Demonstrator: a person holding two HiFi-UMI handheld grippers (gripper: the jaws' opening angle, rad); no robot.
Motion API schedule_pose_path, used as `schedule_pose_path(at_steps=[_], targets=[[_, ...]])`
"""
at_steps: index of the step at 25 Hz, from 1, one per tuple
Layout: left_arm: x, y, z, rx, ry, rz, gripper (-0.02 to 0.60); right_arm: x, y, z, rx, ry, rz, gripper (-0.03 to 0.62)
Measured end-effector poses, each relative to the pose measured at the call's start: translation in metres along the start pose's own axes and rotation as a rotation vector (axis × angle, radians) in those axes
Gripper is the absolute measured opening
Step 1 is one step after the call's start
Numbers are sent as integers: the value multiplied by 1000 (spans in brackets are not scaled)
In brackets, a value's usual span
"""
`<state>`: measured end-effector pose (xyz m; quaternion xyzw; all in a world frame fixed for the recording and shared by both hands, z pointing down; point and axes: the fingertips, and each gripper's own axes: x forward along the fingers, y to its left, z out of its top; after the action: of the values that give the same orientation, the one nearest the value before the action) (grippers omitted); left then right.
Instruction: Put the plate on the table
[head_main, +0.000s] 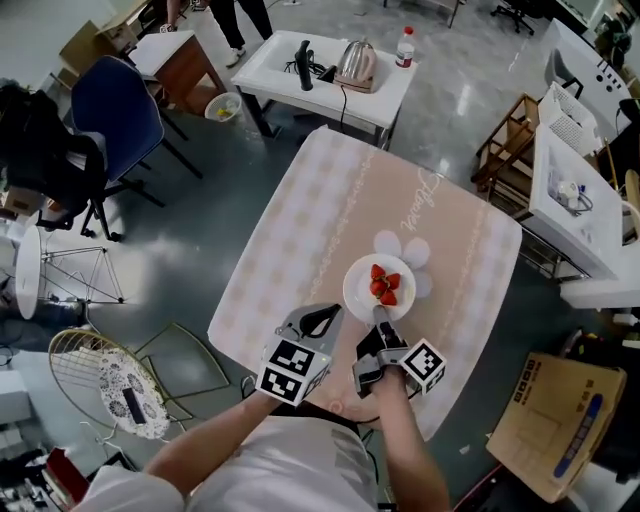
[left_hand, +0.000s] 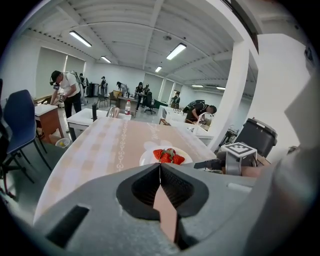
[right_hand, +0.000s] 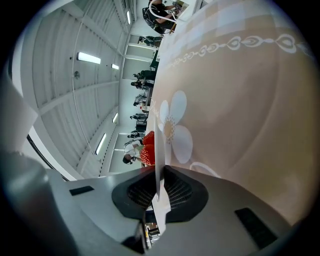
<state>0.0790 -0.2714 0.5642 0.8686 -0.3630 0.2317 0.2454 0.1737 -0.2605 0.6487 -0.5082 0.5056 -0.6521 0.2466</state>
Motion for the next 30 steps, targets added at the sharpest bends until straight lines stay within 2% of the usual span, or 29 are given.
schedule_pose_path(at_steps=[5, 11, 13, 15, 25, 27, 30], targets=[[-6, 6, -2, -13, -2, 29, 5, 7, -5, 0, 8, 2, -13, 20], [-17, 7, -10, -23, 3, 42, 6, 9, 2, 1, 26, -10, 12, 23], [-20, 7, -12, -30, 3, 44, 5, 9, 3, -2, 40, -7, 11, 48], [-20, 5, -14, -33, 2, 41, 5, 8, 3, -2, 53, -11, 9, 101], [-30, 8, -12, -34, -17, 40, 5, -3, 4, -4, 40, -30, -38, 143], [-31, 7, -12, -35, -22, 32, 6, -6, 3, -4, 27, -38, -50, 150], [-33, 5, -12, -28, -27, 10, 5, -12, 5, -1, -61, -50, -93, 167]])
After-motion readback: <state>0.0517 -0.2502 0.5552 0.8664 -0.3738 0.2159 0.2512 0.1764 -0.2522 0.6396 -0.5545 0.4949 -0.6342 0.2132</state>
